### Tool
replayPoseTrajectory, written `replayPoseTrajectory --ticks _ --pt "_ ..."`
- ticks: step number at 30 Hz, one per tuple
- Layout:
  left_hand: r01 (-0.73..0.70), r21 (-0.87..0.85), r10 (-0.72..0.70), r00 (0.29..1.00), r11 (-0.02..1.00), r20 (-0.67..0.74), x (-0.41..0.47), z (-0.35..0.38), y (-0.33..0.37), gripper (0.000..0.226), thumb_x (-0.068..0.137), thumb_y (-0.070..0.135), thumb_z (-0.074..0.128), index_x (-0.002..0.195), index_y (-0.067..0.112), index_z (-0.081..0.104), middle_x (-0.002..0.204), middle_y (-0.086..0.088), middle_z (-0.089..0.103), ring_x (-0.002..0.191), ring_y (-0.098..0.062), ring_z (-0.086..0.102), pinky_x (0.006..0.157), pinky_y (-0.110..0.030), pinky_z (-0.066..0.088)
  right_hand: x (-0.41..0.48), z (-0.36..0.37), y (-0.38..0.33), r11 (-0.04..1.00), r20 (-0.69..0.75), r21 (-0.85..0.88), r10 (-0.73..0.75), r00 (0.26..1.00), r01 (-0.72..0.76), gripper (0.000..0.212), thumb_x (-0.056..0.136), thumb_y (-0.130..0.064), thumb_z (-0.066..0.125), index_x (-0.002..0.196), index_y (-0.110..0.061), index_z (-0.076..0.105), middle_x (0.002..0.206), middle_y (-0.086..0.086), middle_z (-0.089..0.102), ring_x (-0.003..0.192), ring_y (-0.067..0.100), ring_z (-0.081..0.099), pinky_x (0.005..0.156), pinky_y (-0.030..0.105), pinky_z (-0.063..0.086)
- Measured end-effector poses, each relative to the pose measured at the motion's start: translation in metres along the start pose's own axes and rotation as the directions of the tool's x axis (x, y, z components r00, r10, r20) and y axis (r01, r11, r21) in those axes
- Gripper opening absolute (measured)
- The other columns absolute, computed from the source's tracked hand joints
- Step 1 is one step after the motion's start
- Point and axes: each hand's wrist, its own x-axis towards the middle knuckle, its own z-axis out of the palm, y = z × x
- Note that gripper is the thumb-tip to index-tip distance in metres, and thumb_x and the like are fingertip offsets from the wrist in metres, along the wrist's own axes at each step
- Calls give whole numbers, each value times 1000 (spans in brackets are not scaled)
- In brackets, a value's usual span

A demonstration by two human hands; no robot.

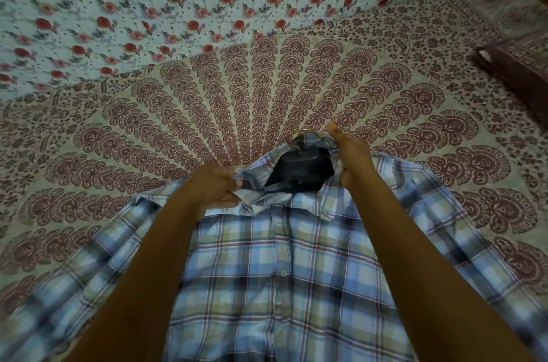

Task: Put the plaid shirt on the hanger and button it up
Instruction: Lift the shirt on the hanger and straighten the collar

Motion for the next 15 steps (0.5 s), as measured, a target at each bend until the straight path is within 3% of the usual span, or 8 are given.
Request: replayPoseTrajectory --ticks 2,4,6,8,11,13,15 --pt "77 -214 -52 991 974 121 -3 -1 -6 15 91 -1 51 97 10 59 88 -6 63 73 -16 63 57 -25 59 -1 1 1 1000 3 26 5 1000 -5 36 81 -35 69 95 -3 60 103 16 65 93 25 60 86 40 49" --pt "111 -294 -57 981 949 186 -4 1 -13 20 94 0 43 95 14 59 89 -2 62 81 -17 60 60 -27 59 -1 0 4 1000 -11 14 -17 1000 17 34 81 -36 69 88 -3 61 94 9 64 91 24 59 91 41 47" --pt "116 -335 -59 983 935 175 -2 6 -17 24 96 0 38 96 15 57 90 -2 61 82 -18 59 68 -32 54 -5 1 8 998 -30 6 -69 997 69 33 83 -31 67 64 -13 47 70 3 49 74 18 49 81 35 42" --pt "103 -363 -59 990 926 130 0 14 -18 25 98 1 34 98 14 55 91 -2 61 82 -19 57 74 -34 48 -9 1 10 995 -62 11 -98 993 98 38 85 -29 66 60 -16 39 68 5 41 70 16 43 75 33 40" --pt "68 -425 -58 998 903 37 1 25 -18 25 98 1 35 91 14 55 88 -4 59 81 -21 56 82 -43 48 -9 -1 17 970 -120 -107 -229 966 216 35 91 -31 57 65 -8 49 67 16 41 69 17 42 69 30 37" --pt "27 -440 -44 999 898 -27 3 27 -20 25 97 2 39 81 15 54 82 -4 56 78 -22 56 87 -48 48 -9 -5 26 872 -176 -330 -432 884 361 34 95 -35 45 87 -4 55 83 16 52 81 21 49 75 34 40" --pt "13 -452 -41 998 892 -51 5 27 -22 22 97 6 42 80 12 54 80 -5 55 76 -21 56 83 -45 51 -18 -6 34 708 -158 -462 -659 736 535 42 92 -42 35 103 -6 55 100 7 55 97 24 50 87 43 42"
